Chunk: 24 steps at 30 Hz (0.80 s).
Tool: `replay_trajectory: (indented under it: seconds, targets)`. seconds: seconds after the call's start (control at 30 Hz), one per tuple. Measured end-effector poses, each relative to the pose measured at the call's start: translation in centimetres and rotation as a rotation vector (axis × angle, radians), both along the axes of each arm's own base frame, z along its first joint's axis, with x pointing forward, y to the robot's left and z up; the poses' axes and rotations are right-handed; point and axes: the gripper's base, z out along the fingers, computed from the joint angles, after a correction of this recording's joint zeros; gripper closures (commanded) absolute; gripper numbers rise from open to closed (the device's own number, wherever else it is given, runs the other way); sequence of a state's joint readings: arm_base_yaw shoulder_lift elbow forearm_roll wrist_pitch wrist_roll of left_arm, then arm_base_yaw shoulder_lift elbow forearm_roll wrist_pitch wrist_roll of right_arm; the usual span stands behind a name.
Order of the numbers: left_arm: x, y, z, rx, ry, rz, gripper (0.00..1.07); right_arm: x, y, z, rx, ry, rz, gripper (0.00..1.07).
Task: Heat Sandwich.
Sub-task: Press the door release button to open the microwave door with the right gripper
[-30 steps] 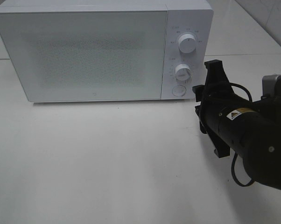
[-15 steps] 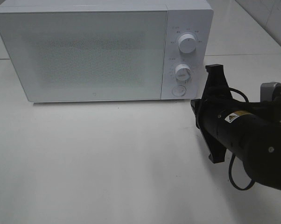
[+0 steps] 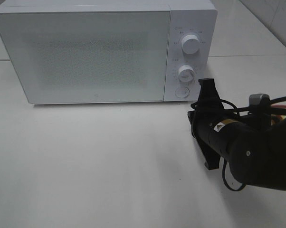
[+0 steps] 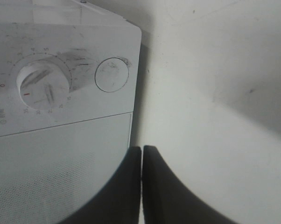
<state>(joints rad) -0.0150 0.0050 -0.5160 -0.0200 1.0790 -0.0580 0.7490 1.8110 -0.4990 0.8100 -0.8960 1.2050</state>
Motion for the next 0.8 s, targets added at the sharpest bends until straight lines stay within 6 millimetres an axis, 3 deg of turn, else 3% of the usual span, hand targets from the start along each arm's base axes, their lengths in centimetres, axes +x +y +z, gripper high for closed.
replay_trajectory:
  seconds: [0.8]
  targets:
    - [0.0, 0.0, 0.0, 0.000, 0.000, 0.000, 0.09, 7.8, 0.0, -2.5, 0.036, -0.021, -0.094, 1.07]
